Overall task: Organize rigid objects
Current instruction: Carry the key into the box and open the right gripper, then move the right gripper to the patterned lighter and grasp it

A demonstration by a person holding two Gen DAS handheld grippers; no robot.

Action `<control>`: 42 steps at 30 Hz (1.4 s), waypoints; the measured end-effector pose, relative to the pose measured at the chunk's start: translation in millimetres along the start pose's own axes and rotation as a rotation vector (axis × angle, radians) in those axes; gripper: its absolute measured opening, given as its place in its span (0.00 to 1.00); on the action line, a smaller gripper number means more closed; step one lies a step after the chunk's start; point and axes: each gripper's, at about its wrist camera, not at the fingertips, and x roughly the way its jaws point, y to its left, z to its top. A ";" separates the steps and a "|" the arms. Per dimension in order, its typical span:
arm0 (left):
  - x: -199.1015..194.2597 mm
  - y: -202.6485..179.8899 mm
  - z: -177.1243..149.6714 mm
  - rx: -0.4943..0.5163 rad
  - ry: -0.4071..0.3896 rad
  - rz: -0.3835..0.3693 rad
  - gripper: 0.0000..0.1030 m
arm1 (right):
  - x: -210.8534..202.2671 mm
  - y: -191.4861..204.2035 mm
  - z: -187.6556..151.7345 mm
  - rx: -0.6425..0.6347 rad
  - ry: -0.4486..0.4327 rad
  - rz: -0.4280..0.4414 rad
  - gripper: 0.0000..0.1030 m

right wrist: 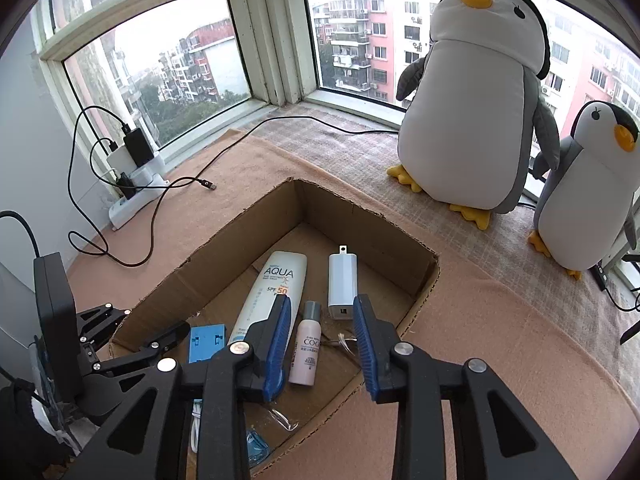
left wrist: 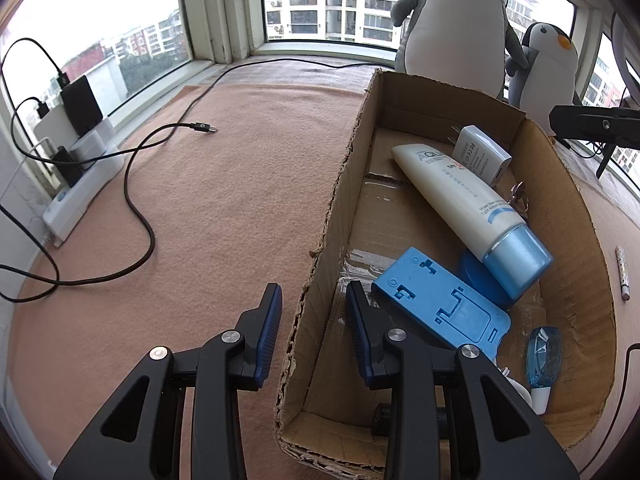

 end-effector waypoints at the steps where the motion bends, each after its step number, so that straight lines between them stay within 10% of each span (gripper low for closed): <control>1: -0.1 0.1 -0.1 0.000 0.000 0.000 0.30 | -1.0 0.2 -0.1 0.001 -0.003 -0.002 0.35; 25: 0.1 -0.1 0.1 0.005 -0.002 0.001 0.30 | -76.4 -92.9 -83.7 0.388 -0.040 -0.190 0.43; 42: 0.1 -1.3 0.6 0.007 -0.002 0.001 0.30 | -68.2 -173.8 -167.8 0.703 0.131 -0.297 0.43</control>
